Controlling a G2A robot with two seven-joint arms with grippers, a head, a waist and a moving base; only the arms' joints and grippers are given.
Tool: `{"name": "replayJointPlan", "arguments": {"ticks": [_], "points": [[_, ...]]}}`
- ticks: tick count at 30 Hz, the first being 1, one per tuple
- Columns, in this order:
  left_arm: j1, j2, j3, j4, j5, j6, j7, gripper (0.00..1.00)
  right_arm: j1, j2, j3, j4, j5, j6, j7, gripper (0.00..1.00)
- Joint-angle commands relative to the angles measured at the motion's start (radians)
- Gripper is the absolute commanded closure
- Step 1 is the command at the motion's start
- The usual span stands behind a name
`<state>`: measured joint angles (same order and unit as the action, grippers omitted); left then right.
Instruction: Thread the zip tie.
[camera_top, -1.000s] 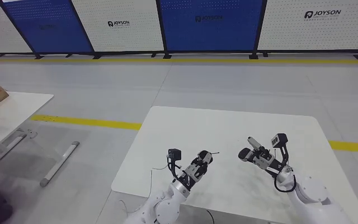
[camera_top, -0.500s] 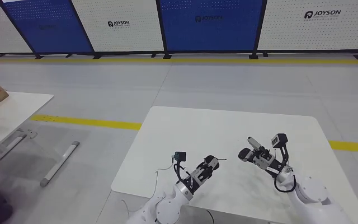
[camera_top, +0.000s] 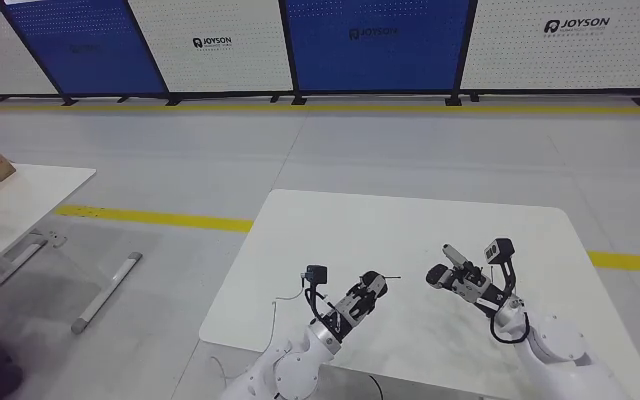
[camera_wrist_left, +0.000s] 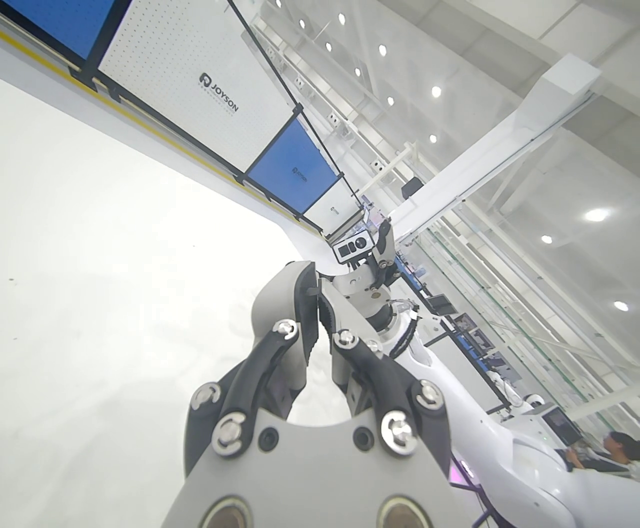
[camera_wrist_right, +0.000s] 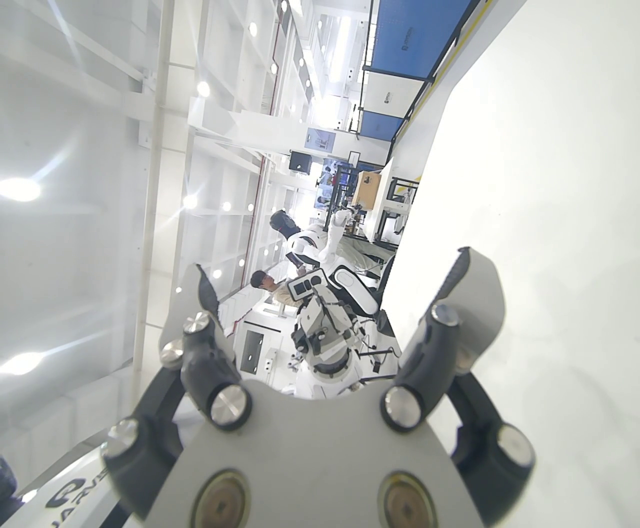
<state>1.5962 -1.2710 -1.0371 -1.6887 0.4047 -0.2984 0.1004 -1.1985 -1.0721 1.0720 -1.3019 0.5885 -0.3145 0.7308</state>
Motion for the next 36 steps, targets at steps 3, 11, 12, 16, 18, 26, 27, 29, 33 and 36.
{"name": "replayJointPlan", "arguments": {"ticks": [3,11,12,16,18,26,27,29,33,36], "points": [[0.000,0.000,0.000,0.000,0.001,0.000,0.000,1.00,-0.007,0.002,-0.004,-0.040,-0.093,0.007,-0.024,0.00],[0.000,0.000,0.000,0.000,0.001,0.000,0.000,1.00,-0.051,0.044,0.156,-0.212,-0.183,0.115,0.056,0.00],[0.000,0.000,0.000,0.000,0.001,0.000,0.000,1.00,-0.054,0.051,0.179,-0.231,-0.213,0.145,0.071,0.00],[0.000,0.000,0.000,0.000,0.001,0.000,0.000,1.00,-0.035,0.075,0.245,-0.273,-0.354,0.331,0.132,0.00],[0.000,0.000,0.000,0.000,0.001,0.000,0.000,1.00,-0.005,0.079,0.242,-0.272,-0.395,0.423,0.162,0.00],[0.000,0.000,0.000,0.000,0.001,0.000,0.000,1.00,0.000,0.077,0.241,-0.268,-0.366,0.434,0.169,0.00],[0.000,0.000,0.000,0.000,0.001,0.000,0.000,1.00,0.000,0.077,0.241,-0.268,-0.366,0.434,0.169,0.00],[0.000,0.000,0.000,0.000,0.001,0.000,0.000,1.00,0.000,0.077,0.241,-0.268,-0.366,0.434,0.169,0.00],[0.000,0.000,0.000,0.000,0.001,0.000,0.000,1.00,-0.019,0.082,0.245,-0.302,-0.443,0.405,0.128,0.00],[0.000,0.000,0.000,0.000,0.001,0.000,0.000,1.00,-0.027,0.096,0.298,-0.370,-0.526,0.403,0.145,0.00]]}}
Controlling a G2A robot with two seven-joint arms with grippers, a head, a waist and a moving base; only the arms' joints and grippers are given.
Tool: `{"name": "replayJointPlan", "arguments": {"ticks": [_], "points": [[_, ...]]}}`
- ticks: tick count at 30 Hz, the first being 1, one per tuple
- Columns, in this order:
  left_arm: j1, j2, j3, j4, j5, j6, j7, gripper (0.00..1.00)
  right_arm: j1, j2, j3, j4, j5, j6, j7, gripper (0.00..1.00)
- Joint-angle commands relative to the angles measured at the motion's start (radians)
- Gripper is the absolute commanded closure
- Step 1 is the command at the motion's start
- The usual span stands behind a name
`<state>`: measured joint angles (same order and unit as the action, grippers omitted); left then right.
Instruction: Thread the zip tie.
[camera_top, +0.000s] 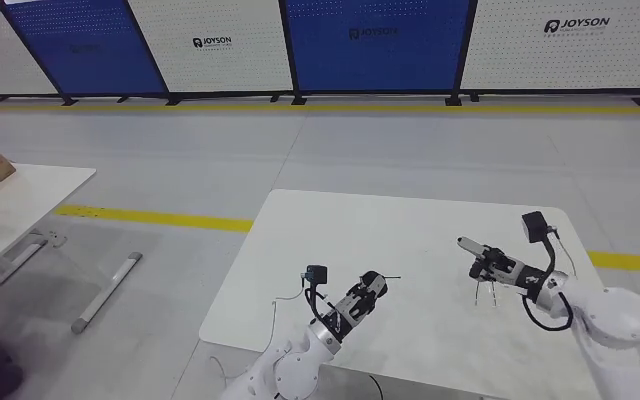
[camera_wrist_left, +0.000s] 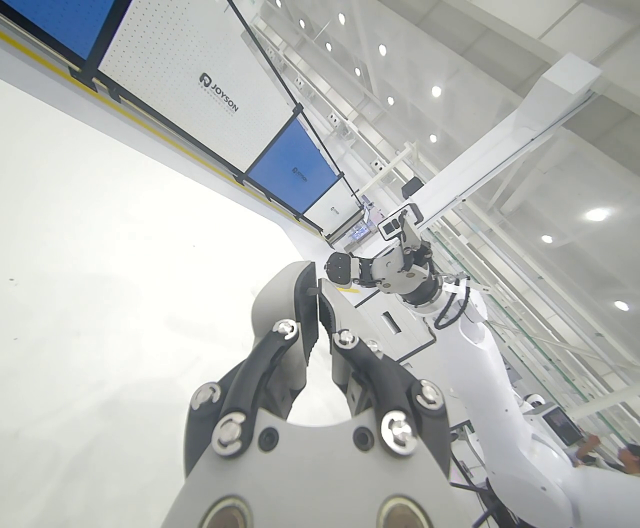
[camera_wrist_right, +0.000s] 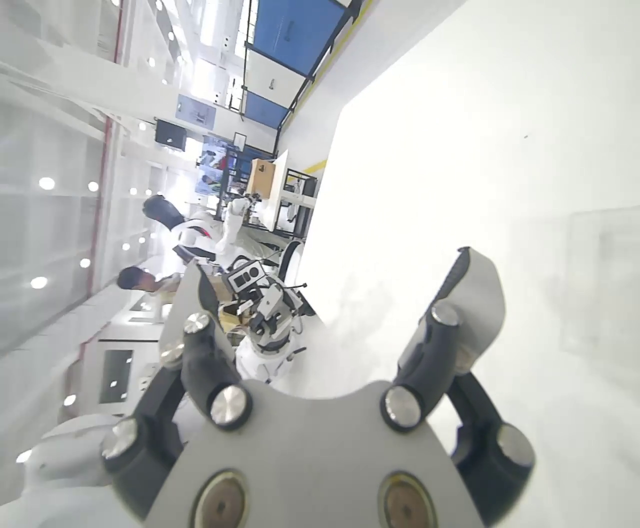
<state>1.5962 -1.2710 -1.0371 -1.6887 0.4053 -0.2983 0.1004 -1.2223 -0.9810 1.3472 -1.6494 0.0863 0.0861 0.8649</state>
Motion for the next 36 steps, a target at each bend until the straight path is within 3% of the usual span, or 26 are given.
{"name": "replayJointPlan", "arguments": {"ticks": [1,4,7,9,15,33,36], "points": [[0.000,0.000,0.000,0.000,0.000,0.000,0.000,1.00,-0.006,0.010,0.041,-0.043,-0.043,0.008,0.025,0.00],[0.000,0.000,0.000,0.000,0.000,0.000,0.000,1.00,0.005,0.027,0.087,-0.100,-0.125,0.043,0.117,0.00],[0.000,0.000,0.000,0.000,0.000,0.000,0.000,1.00,0.038,0.037,0.081,-0.120,-0.215,0.073,0.211,0.00],[0.000,0.000,0.000,0.000,0.000,0.000,0.000,1.00,0.084,0.042,0.027,-0.101,-0.324,0.082,0.296,0.00],[0.000,0.000,0.000,0.000,0.000,0.000,0.000,1.00,0.246,0.015,-0.151,0.077,-0.386,0.128,0.327,0.00],[0.000,0.000,0.000,0.000,0.000,0.000,0.000,1.00,0.246,0.015,-0.151,0.077,-0.386,0.128,0.327,0.00],[0.000,0.000,0.000,0.000,0.000,0.000,0.000,1.00,0.241,0.019,-0.173,0.044,-0.485,0.104,0.308,0.00]]}}
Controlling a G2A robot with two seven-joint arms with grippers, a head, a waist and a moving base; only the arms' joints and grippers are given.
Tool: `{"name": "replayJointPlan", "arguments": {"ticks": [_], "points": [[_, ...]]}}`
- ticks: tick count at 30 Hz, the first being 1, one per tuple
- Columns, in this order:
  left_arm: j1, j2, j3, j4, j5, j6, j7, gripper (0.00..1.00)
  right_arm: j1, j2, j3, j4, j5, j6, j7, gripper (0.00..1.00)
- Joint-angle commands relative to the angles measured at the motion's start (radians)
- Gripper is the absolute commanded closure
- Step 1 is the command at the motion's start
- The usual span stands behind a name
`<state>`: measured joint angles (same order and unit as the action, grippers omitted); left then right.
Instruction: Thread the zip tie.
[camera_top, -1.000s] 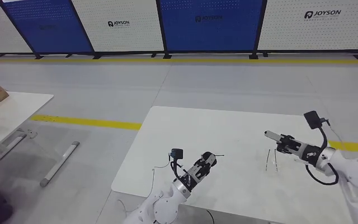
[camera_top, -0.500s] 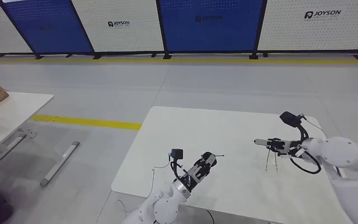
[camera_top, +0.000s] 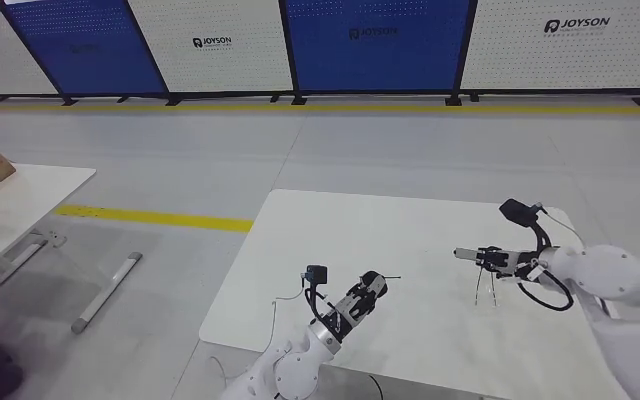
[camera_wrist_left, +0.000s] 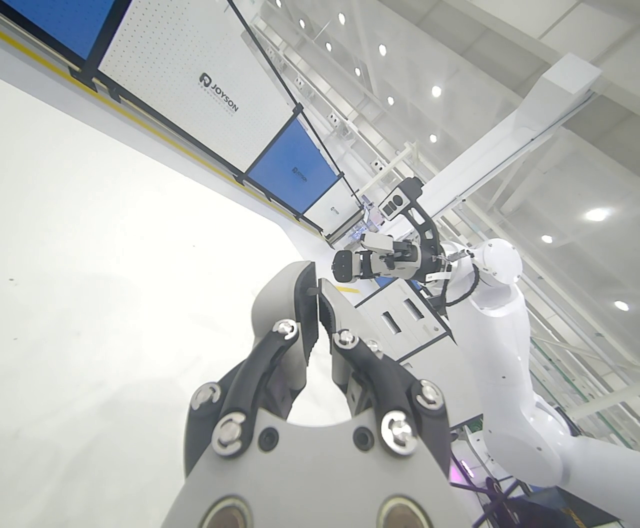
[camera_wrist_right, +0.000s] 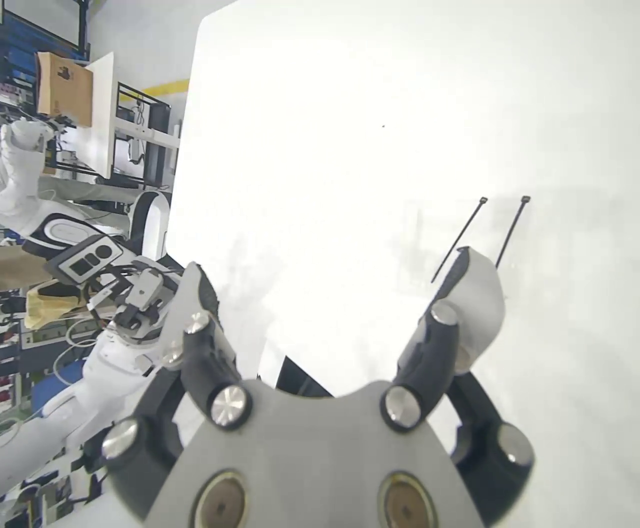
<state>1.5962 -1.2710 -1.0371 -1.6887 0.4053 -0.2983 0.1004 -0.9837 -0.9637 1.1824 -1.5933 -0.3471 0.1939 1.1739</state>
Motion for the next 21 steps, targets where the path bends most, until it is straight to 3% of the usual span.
{"name": "replayJointPlan", "arguments": {"ticks": [1,5,8,10,15,21], "points": [[0.000,0.000,0.000,0.000,0.000,0.000,0.000,1.00,0.017,0.005,-0.035,-0.032,-0.152,-0.006,0.024,0.00],[0.000,0.000,0.000,0.000,0.000,0.000,0.000,1.00,0.101,0.000,-0.105,-0.020,-0.299,0.036,0.116,0.00],[0.000,0.000,0.000,0.000,0.000,0.000,0.000,1.00,0.156,-0.014,-0.163,0.010,-0.341,0.077,0.169,0.00],[0.000,0.000,0.000,0.000,0.000,0.000,0.000,1.00,0.187,-0.025,-0.192,0.048,-0.338,0.110,0.188,0.00],[0.000,0.000,0.000,0.000,0.000,0.000,0.000,1.00,0.267,-0.062,-0.281,0.184,-0.303,0.118,0.197,0.00],[0.000,0.000,0.000,0.000,0.000,0.000,0.000,1.00,0.271,-0.064,-0.285,0.189,-0.303,0.120,0.193,0.00]]}}
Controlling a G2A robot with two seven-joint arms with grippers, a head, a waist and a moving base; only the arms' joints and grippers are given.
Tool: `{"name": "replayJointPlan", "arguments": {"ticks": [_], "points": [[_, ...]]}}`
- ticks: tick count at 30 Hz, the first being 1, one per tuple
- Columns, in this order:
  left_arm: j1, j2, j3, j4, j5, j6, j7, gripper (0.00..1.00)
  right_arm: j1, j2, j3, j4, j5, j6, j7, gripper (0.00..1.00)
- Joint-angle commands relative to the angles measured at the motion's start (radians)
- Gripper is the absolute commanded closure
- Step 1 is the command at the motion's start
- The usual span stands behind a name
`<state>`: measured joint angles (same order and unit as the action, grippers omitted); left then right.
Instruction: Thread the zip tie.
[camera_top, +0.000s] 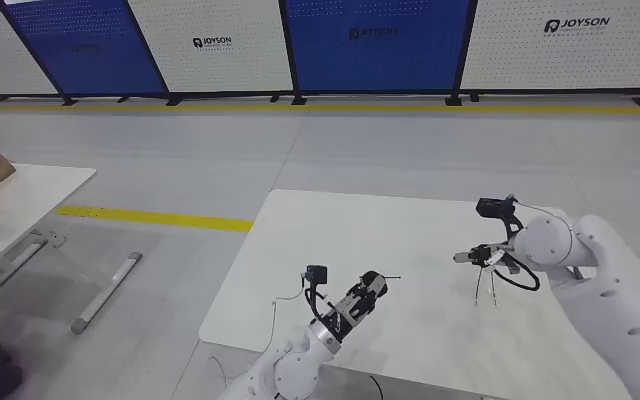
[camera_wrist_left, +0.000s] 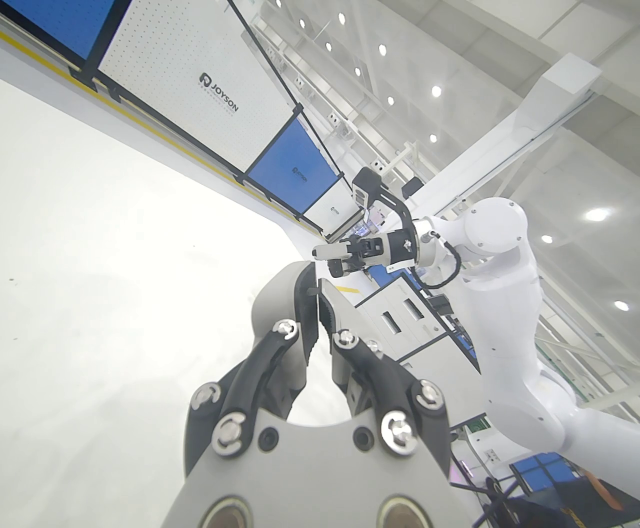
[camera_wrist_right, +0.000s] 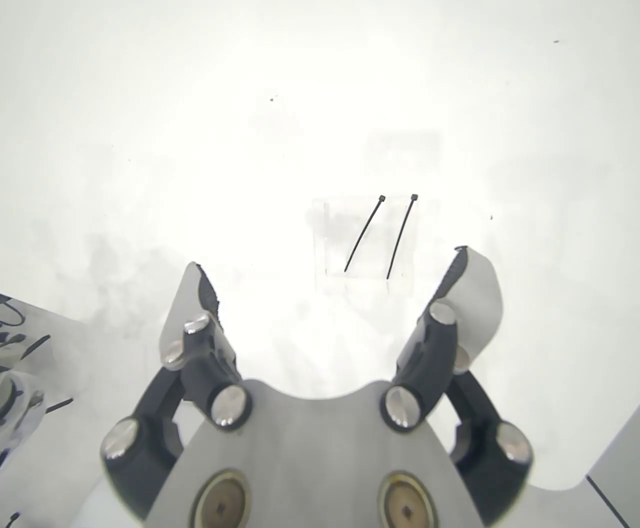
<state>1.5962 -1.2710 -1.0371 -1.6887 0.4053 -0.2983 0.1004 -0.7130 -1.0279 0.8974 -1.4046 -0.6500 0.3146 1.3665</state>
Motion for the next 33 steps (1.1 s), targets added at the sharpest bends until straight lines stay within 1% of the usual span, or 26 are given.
{"name": "replayJointPlan", "arguments": {"ticks": [1,5,7,9,10,15,23,25,29,30,31,32,33], "points": [[0.000,0.000,0.000,0.000,0.000,0.000,0.000,1.00,0.000,0.000,0.000,0.000,0.000,0.000,0.000,0.00],[0.000,0.000,0.000,0.000,0.000,0.000,0.000,1.00,0.000,0.000,0.000,0.000,0.000,0.000,0.000,0.00],[0.000,0.000,0.000,0.000,0.000,0.000,0.000,1.00,-0.020,0.000,-0.004,0.007,-0.001,-0.018,-0.020,0.00],[0.000,0.000,0.000,0.000,0.000,0.000,0.000,1.00,-0.024,-0.002,-0.008,0.015,0.013,-0.029,-0.002,0.00],[0.000,0.000,0.000,0.000,0.000,0.000,0.000,1.00,-0.024,-0.004,-0.015,0.028,0.027,-0.038,0.012,0.00],[0.000,0.000,0.000,0.000,0.000,0.000,0.000,1.00,-0.008,-0.021,-0.046,0.065,0.042,-0.036,0.001,0.00],[0.000,0.000,0.000,0.000,0.000,0.000,0.000,1.00,-0.007,-0.022,-0.046,0.066,0.045,-0.038,0.004,0.00],[0.000,0.000,0.000,0.000,0.000,0.000,0.000,1.00,-0.026,-0.021,-0.041,0.073,0.050,-0.052,-0.033,0.00],[0.000,0.000,0.000,0.000,0.000,0.000,0.000,1.00,-0.040,-0.016,-0.020,0.066,0.049,-0.058,-0.041,0.00],[0.000,0.000,0.000,0.000,0.000,0.000,0.000,1.00,-0.045,-0.014,-0.011,0.061,0.052,-0.056,-0.044,0.04],[0.000,0.000,0.000,0.000,0.000,0.000,0.000,1.00,-0.052,-0.011,0.001,0.056,0.061,-0.057,-0.042,0.18],[0.000,0.000,0.000,0.000,0.000,0.000,0.000,1.00,-0.056,-0.009,0.007,0.052,0.059,-0.059,-0.038,0.20],[0.000,0.000,0.000,0.000,0.000,0.000,0.000,1.00,-0.059,-0.007,0.012,0.050,0.057,-0.058,-0.035,0.16]]}}
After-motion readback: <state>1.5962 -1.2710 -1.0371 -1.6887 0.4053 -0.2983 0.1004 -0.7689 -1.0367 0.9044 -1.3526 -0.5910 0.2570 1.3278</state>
